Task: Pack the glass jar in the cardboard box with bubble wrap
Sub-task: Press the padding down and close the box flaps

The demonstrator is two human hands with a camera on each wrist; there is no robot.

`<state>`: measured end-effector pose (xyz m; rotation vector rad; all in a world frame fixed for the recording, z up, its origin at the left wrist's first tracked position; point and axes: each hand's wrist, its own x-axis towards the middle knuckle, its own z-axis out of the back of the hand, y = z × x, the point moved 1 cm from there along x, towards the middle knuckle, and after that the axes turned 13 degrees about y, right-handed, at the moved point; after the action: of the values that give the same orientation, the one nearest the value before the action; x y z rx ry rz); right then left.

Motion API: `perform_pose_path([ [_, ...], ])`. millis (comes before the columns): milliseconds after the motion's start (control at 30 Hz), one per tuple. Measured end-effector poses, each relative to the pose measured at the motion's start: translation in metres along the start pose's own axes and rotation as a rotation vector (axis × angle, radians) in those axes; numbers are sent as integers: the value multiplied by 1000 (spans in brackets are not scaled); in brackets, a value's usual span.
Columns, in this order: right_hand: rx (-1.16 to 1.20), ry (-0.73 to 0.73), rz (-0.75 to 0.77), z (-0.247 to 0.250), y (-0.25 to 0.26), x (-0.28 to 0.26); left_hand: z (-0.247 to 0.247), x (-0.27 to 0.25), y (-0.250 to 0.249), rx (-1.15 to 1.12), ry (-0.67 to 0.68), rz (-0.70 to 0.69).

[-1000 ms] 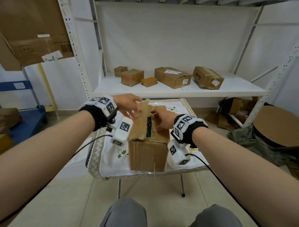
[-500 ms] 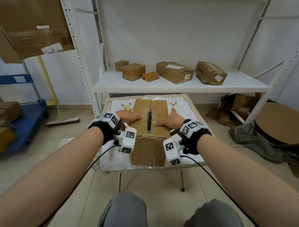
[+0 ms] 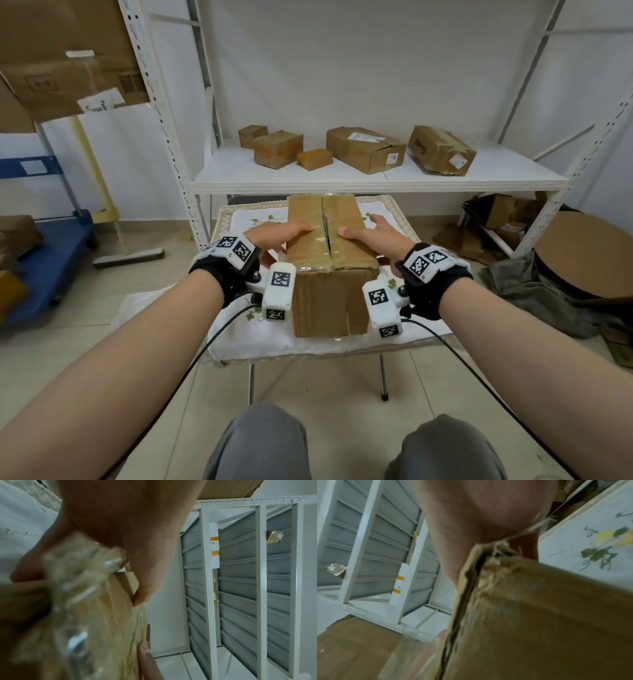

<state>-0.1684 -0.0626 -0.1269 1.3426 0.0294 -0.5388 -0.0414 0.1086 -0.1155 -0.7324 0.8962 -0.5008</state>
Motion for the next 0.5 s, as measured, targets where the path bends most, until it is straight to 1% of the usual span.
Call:
perform_pose_path([
  [100,-26,-9,-28,4,-6,4,-10,10,3,-14,7,16],
  [167,-47,-34,-47,3,-18,7,-16,19,6,-10,-32,10],
  [233,-20,-67,-42,2,-27,11,-19,22,5,26,-79,-5],
  [400,17,-93,-37,2,-27,21,-9,24,-1,114,-54,39],
  [500,7,-111,-34,1,-28,27,-8,29,1,97,-44,38],
])
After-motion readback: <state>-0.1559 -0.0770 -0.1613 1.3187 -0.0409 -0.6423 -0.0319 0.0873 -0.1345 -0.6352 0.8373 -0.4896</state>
